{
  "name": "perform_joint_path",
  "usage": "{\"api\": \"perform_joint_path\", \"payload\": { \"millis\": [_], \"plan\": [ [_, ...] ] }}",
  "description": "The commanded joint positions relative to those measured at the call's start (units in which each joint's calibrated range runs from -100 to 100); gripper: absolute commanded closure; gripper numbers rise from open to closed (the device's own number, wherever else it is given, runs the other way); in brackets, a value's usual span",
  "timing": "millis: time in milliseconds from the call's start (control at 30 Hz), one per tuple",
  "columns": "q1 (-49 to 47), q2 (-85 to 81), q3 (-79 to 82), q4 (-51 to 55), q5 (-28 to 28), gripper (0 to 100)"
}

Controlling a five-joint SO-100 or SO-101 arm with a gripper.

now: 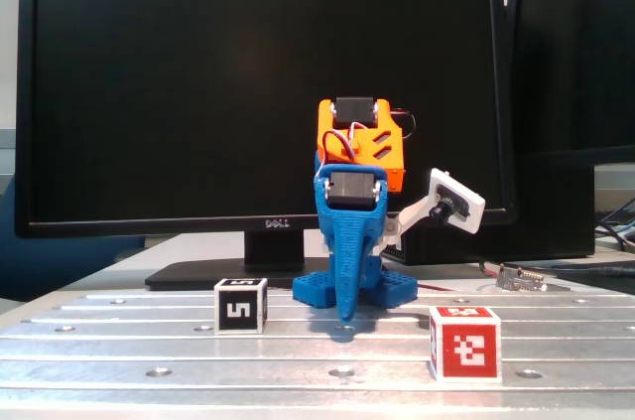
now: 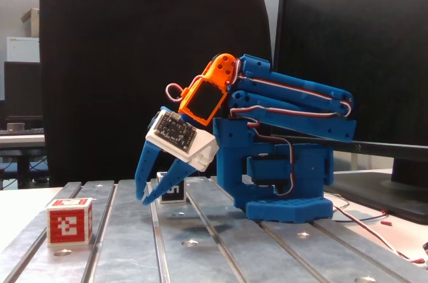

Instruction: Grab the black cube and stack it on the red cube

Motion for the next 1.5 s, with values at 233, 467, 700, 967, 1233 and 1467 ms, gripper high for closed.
{"api": "perform_joint_path", "payload": {
  "millis": [233,467,700,967,1233,1467],
  "plan": [
    [0.0,0.7,0.2,0.5,-0.1,99],
    [0.0,0.7,0.2,0.5,-0.1,99],
    [0.0,0.7,0.2,0.5,-0.1,99],
    [0.0,0.7,0.2,0.5,-0.1,99],
    [-0.1,0.7,0.2,0.5,-0.1,99],
    [0.2,0.0,0.1,-0.4,-0.1,99]
  ]
}}
